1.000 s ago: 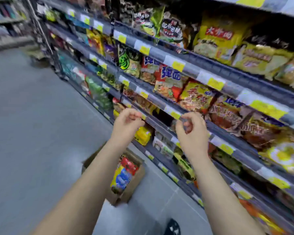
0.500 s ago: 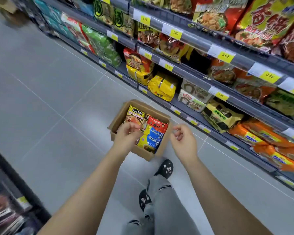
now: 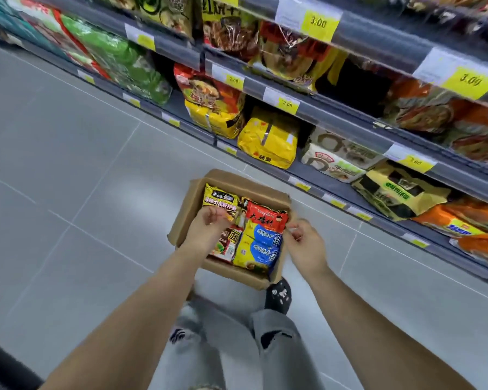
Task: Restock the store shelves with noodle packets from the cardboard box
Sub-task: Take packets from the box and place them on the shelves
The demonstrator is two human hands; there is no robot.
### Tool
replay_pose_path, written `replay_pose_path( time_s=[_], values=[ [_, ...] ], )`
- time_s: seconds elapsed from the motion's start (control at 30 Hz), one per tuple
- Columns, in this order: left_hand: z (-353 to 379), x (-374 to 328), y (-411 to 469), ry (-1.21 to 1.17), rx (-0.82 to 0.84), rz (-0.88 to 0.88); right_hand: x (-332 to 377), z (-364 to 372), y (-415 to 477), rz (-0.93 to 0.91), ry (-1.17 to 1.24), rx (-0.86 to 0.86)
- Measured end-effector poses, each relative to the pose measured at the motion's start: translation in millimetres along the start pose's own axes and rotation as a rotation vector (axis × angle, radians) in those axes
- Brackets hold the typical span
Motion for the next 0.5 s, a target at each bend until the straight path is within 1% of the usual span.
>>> replay_pose_path(
  time_s=[0.1,0.13,0.23,0.33,0.4,0.5],
  values=[
    [-10,28,70,0.174,-0.021,-0.057,-19,45,32,0.11,0.022,-0.034],
    [-13,41,95,0.252,-0.003,-0.062,-29,64,46,0.144,0.026,-0.039],
    [-16,75,167,0.497,0.078,0.031,-60,124,87,0.212,0.035,-0.079],
    [-20,112,233,0.677,0.163,0.017,-88,180,121,0.284,0.019,-0.093],
    [-24,141,273,0.709,0.139,0.011,-107,209,139,0.321,0.008,-0.113],
    [-26,174,315,0.776,0.021,0.021,-129,239,162,0.356,-0.043,-0.151]
  ],
)
Point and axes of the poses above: each hand's wrist, its own y-axis towards the middle knuckle, its own z-axis out of the palm, x = y × z, the point moved 3 cm from there along y, towards the middle knuckle, and after that the axes turned 11 degrees about -y, right-handed, at the moved point
